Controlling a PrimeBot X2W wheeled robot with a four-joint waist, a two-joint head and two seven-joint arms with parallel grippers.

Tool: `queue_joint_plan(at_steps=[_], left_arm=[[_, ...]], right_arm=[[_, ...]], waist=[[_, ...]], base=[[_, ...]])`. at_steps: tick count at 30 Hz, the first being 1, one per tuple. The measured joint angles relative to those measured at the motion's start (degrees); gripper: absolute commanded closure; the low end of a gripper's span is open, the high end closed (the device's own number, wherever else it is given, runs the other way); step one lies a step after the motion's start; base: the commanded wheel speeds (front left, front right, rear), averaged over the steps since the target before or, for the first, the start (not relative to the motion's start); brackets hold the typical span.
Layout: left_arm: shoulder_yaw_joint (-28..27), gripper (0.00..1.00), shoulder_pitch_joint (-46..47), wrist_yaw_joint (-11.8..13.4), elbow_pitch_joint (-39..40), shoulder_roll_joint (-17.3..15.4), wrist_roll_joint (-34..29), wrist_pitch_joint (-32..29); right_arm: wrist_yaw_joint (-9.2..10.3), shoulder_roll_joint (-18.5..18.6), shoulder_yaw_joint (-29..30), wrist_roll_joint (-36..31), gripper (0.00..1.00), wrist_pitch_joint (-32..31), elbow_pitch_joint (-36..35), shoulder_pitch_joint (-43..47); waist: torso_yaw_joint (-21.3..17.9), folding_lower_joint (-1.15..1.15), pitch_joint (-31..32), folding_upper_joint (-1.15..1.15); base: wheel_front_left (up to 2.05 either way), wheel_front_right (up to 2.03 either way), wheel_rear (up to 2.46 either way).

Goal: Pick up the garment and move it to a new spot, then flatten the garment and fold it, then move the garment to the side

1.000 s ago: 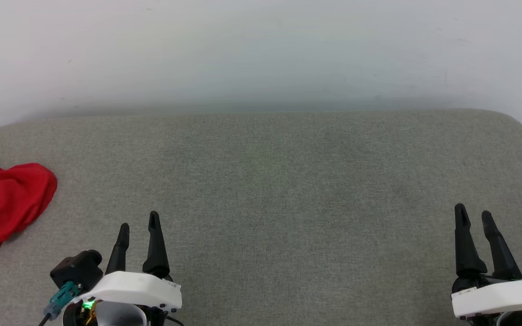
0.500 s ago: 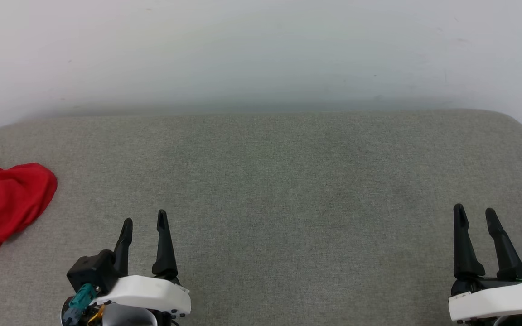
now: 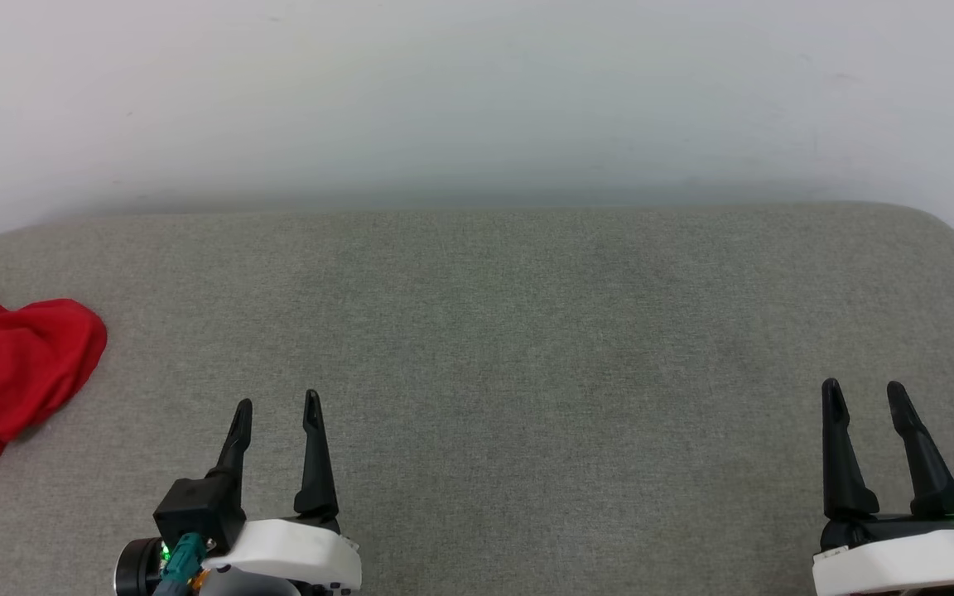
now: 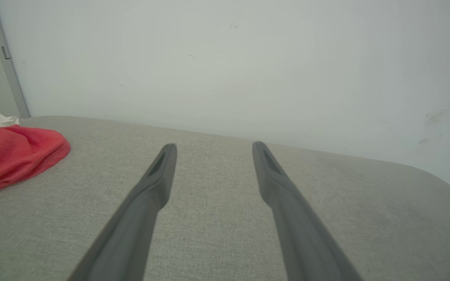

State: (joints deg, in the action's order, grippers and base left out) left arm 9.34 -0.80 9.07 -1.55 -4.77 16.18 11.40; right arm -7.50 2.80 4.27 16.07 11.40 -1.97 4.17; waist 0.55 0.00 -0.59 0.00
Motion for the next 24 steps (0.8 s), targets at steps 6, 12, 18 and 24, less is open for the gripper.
queue_joint_plan(at_steps=[6, 12, 18, 24], left_arm=[[0.01, 0.0, -0.61, -0.45, 0.01, 0.18, -2.54, 0.83], [-0.24, 0.0, -1.1, -0.86, -0.18, 0.6, -4.9, 1.48], [-0.75, 0.0, -1.42, -1.53, -0.42, 1.18, -6.89, 2.1], [-1.33, 0.0, -1.93, -2.07, -0.48, 1.54, -9.1, 2.75]], right_arm=[[0.0, 0.0, -0.07, -1.96, 0.0, 0.7, -0.37, 0.64], [0.0, 0.0, 0.12, -3.32, 0.0, 1.37, -0.66, 1.2], [0.0, 0.01, 0.38, -4.72, 0.0, 2.19, -0.7, 1.49], [0.0, 0.01, 0.23, -6.61, 0.0, 2.76, -1.04, 1.84]], waist=[[-0.01, 0.0, 0.16, 0.0], [0.0, 0.0, 0.32, 0.0], [0.08, 0.0, 0.42, 0.0], [0.19, 0.0, 0.4, 0.0]], base=[[0.0, 0.0, 0.0], [0.0, 0.0, 0.0], [0.0, 0.0, 0.0], [0.0, 0.0, 0.0]])
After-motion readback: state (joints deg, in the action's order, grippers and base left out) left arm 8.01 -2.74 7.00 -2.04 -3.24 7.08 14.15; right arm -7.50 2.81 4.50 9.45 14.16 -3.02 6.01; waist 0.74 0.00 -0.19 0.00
